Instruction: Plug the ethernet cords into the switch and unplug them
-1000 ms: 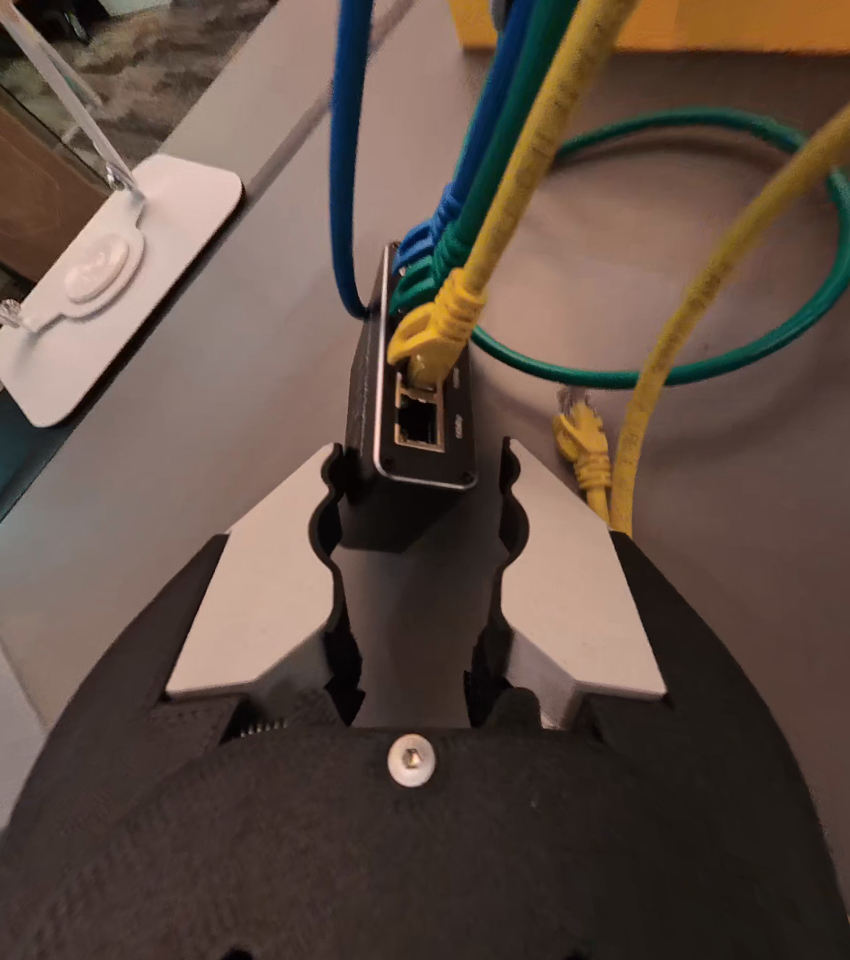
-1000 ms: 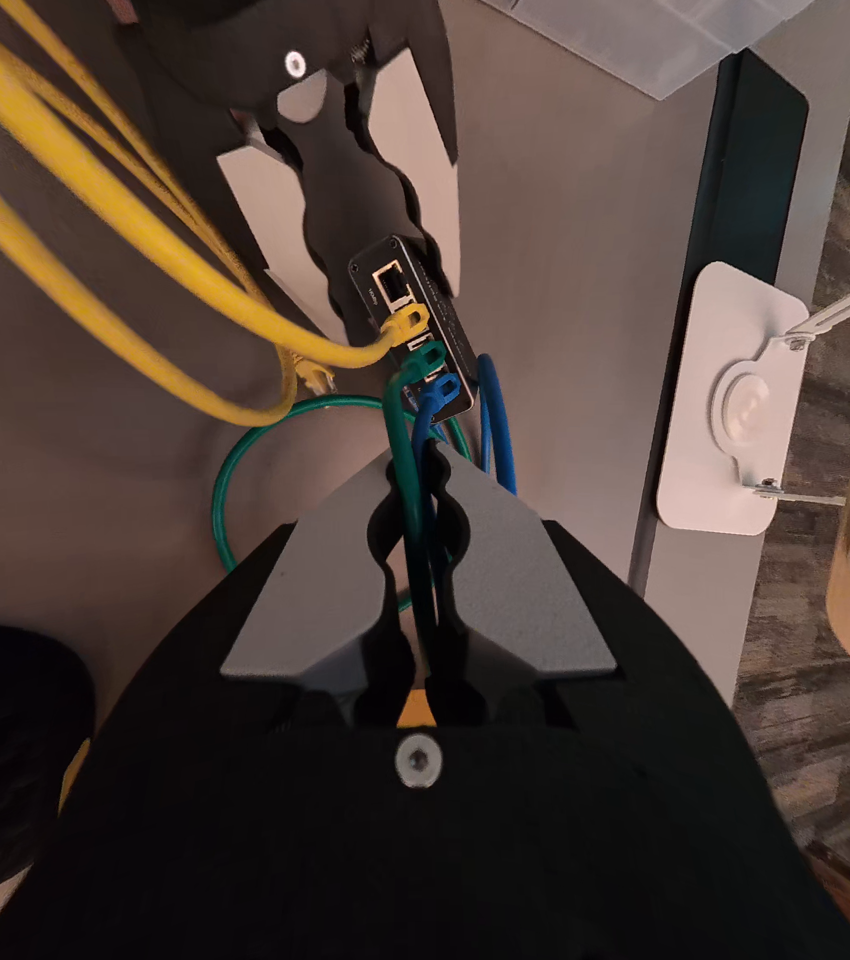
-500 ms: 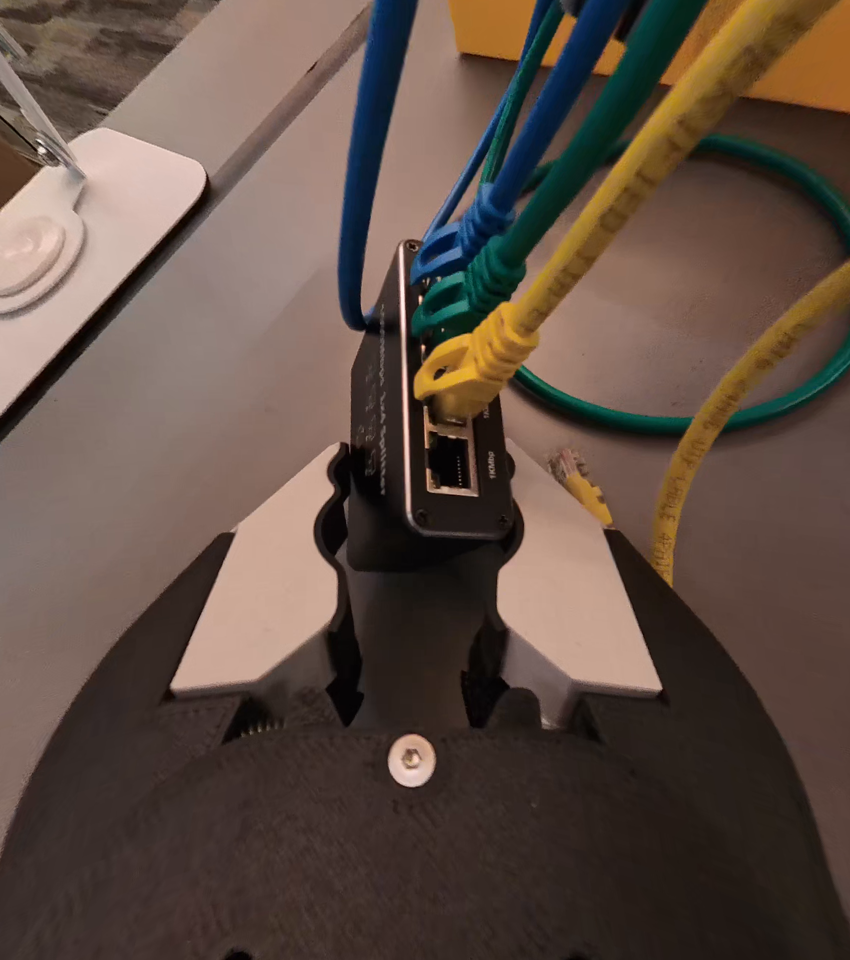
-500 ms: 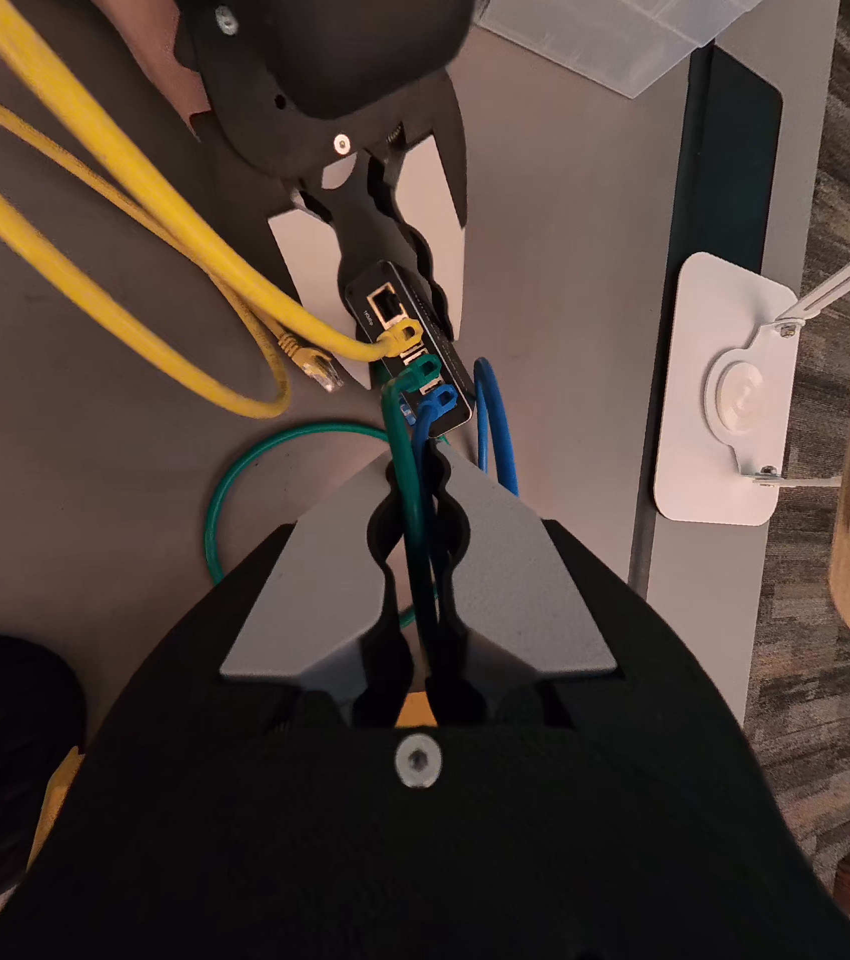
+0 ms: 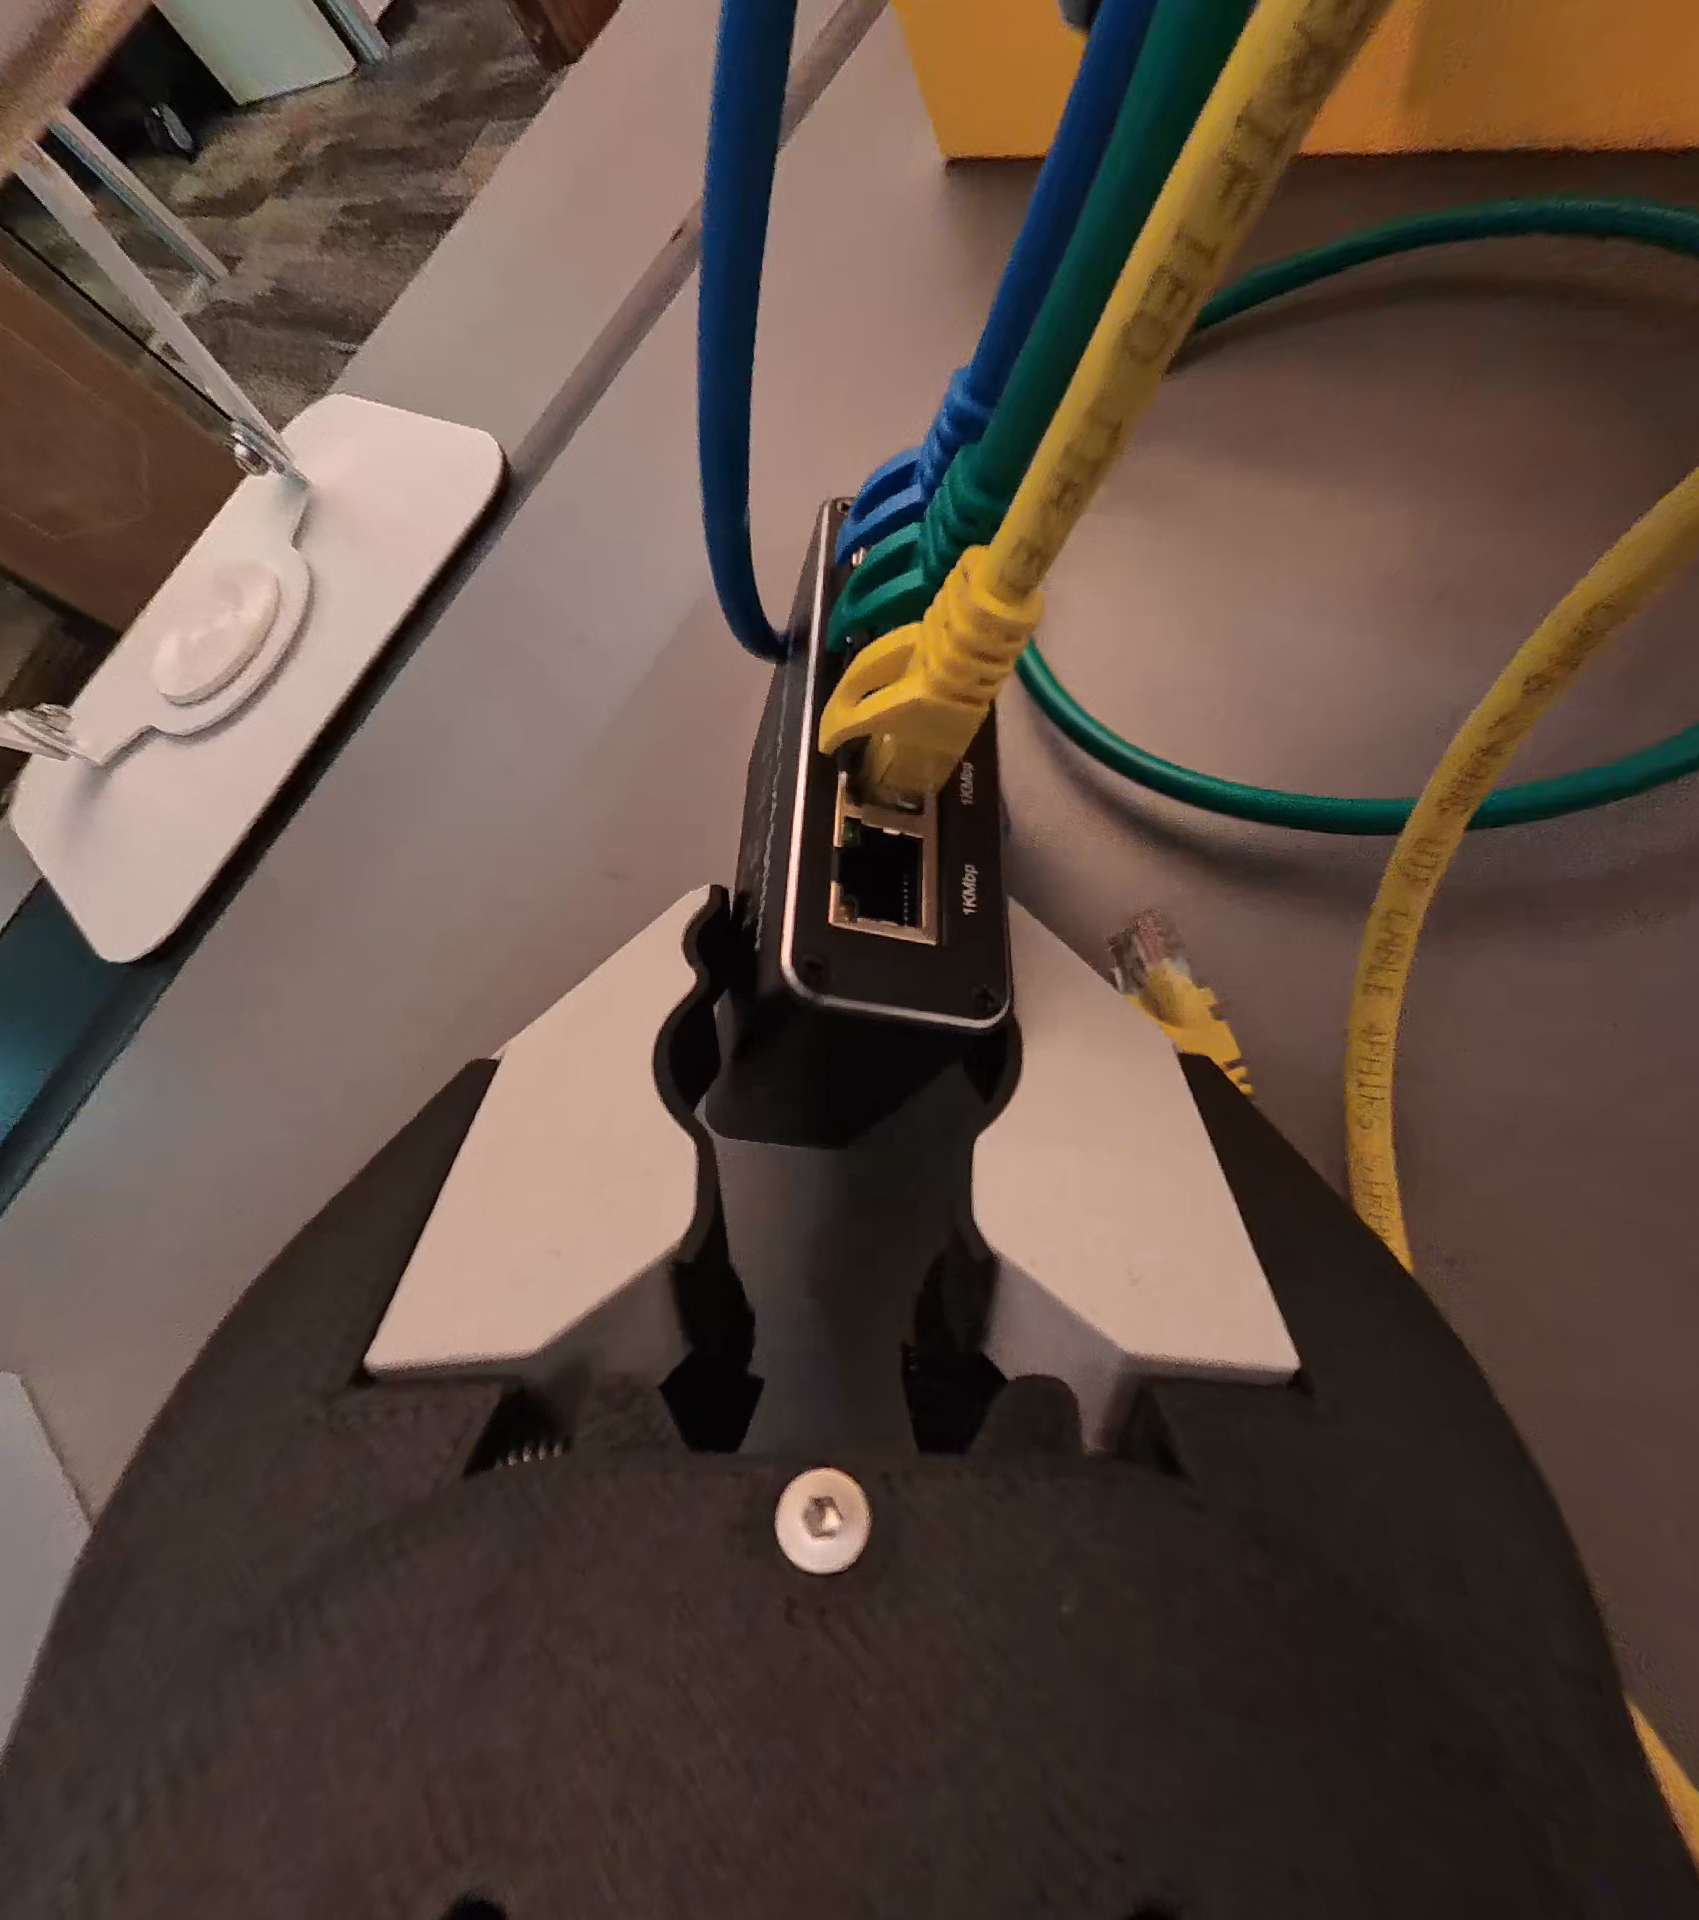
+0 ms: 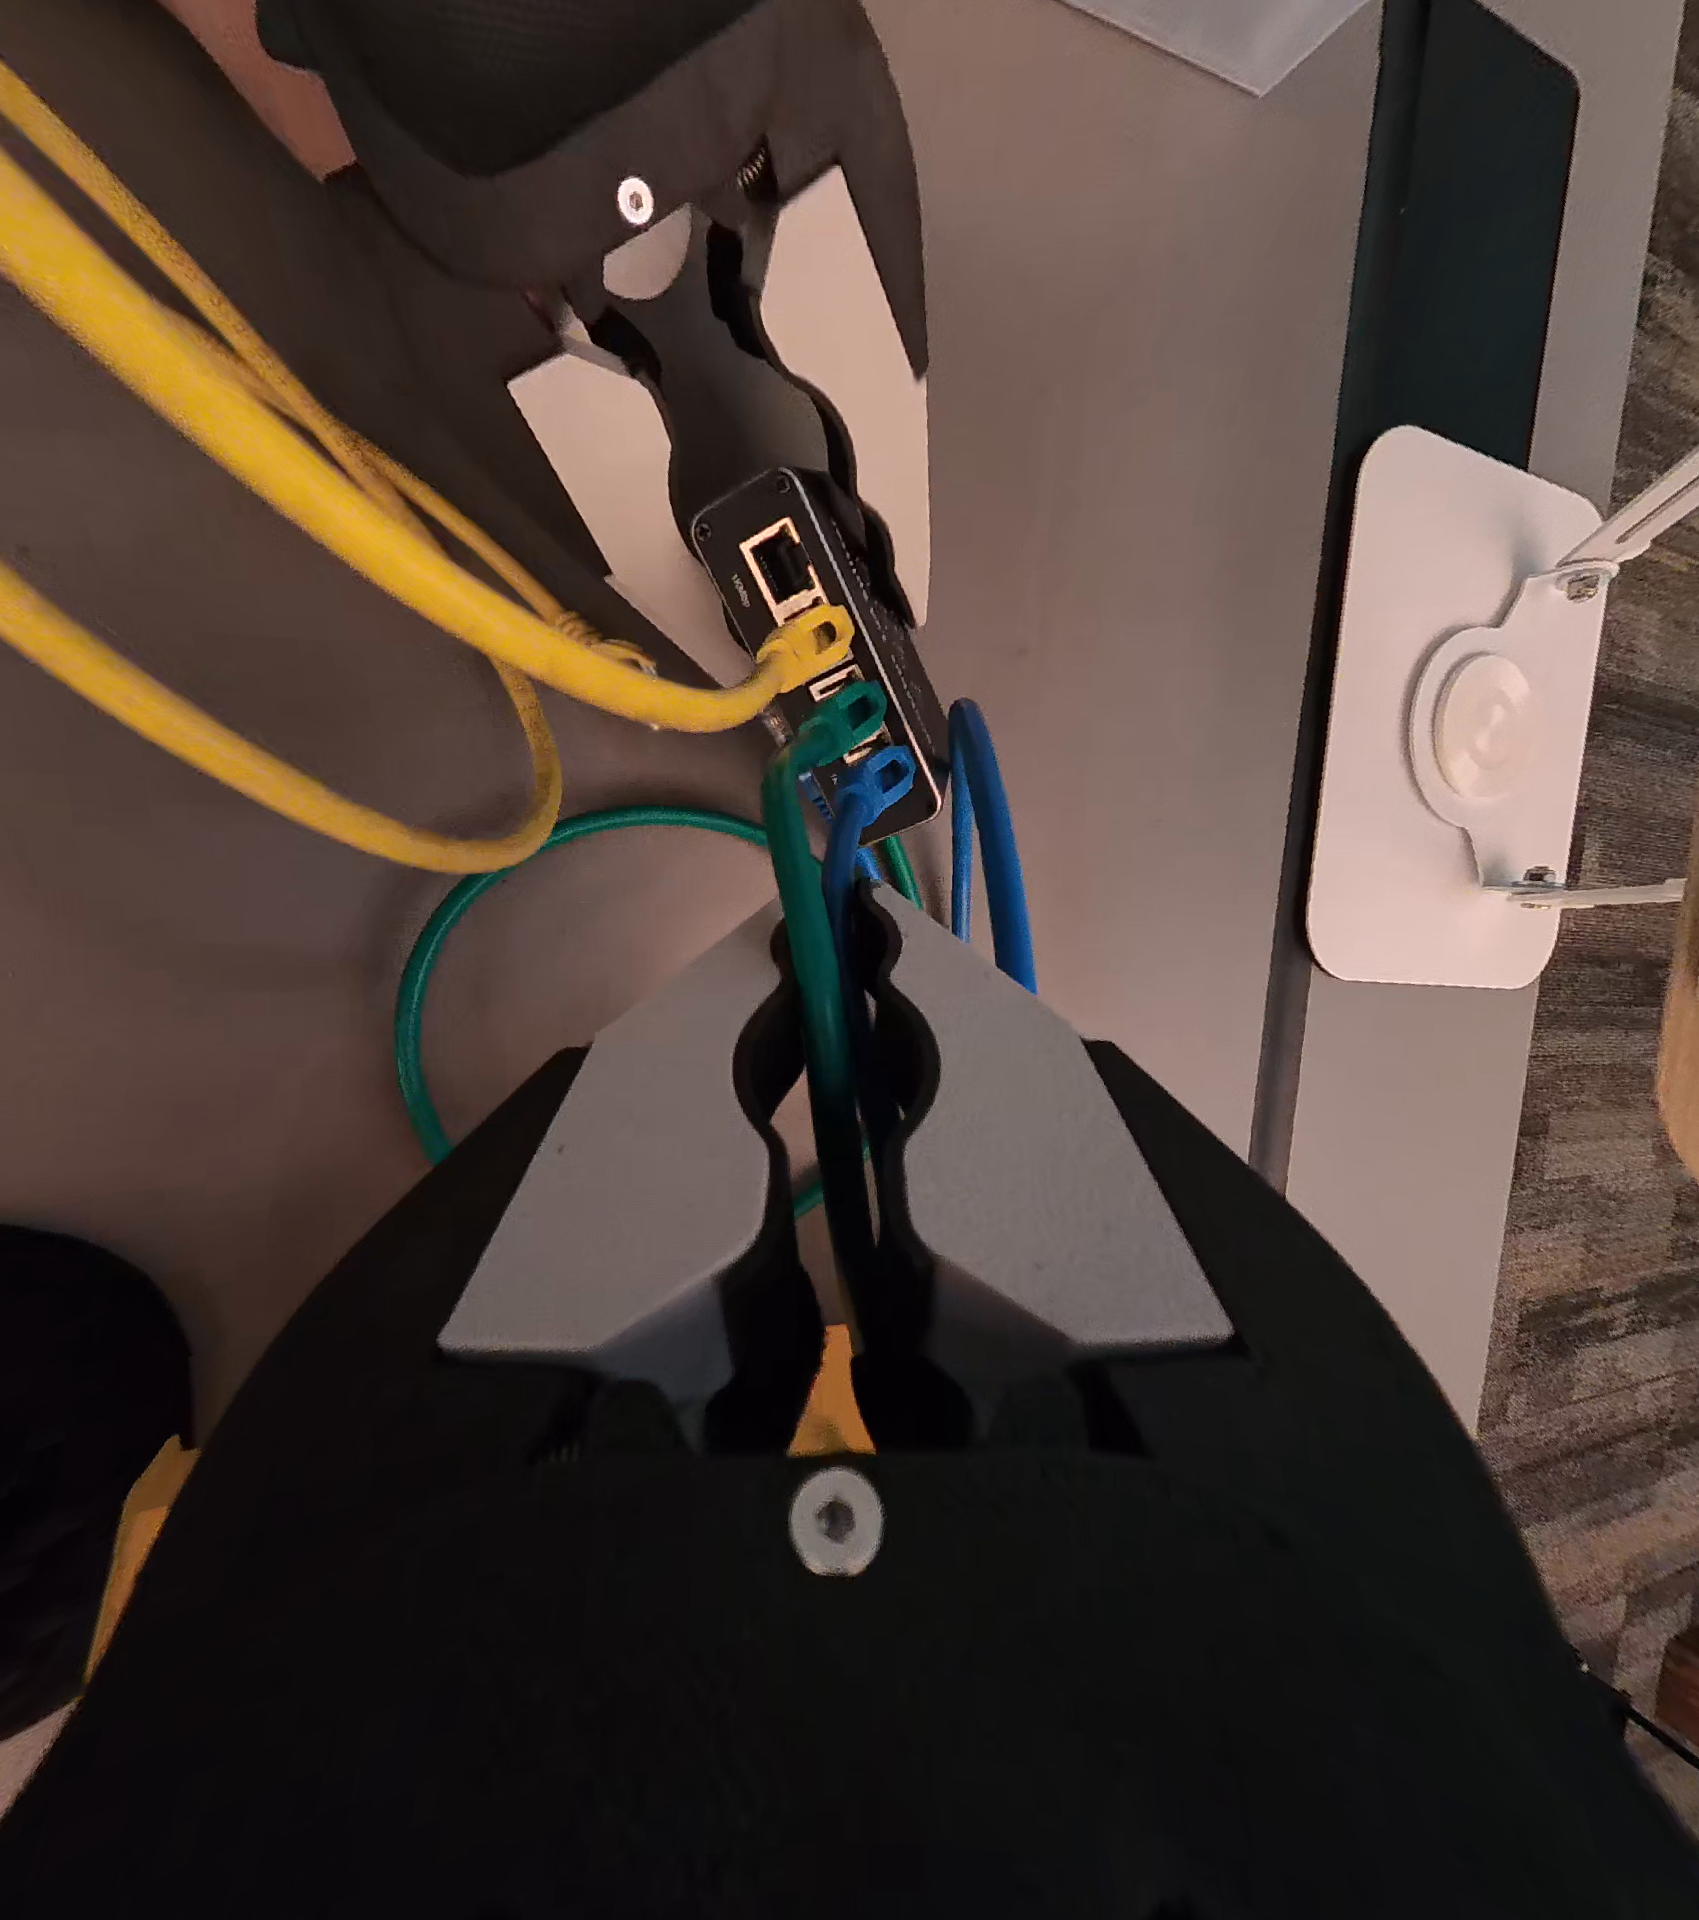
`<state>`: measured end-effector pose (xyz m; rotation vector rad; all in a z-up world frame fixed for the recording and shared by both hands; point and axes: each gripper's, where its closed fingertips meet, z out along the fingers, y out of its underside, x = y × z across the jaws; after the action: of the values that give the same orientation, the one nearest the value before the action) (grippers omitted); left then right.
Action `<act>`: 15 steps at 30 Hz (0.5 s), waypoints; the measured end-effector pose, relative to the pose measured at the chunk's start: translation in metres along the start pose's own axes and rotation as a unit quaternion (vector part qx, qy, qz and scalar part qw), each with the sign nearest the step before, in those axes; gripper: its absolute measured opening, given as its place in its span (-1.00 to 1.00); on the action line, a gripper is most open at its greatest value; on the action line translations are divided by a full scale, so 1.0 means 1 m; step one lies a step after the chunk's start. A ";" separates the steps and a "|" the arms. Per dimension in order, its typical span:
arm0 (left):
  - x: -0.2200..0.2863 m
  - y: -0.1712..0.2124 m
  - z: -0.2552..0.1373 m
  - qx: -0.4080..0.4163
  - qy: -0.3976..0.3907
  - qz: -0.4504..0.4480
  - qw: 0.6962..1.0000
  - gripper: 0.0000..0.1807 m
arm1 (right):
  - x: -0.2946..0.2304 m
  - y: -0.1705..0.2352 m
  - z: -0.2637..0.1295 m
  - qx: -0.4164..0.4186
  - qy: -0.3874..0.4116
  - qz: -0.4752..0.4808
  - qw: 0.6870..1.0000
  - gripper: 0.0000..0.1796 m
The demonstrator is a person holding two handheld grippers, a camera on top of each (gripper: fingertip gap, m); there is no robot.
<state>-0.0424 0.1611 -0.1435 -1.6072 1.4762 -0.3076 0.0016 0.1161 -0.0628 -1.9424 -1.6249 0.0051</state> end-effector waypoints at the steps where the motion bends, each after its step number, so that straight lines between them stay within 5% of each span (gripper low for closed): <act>1: -0.001 -0.002 -0.003 0.004 -0.004 0.004 1.000 -0.52 | 0.000 -0.001 -0.002 0.000 0.000 0.000 1.000 -0.94; 15: -0.009 -0.025 -0.040 0.029 -0.088 0.106 0.990 -0.61 | 0.002 0.000 -0.015 0.016 0.010 0.017 1.000 -0.87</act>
<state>-0.0561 0.1490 -0.0994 -1.3810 1.4719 -0.0854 0.0081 0.1113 -0.0500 -1.9409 -1.5688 0.0243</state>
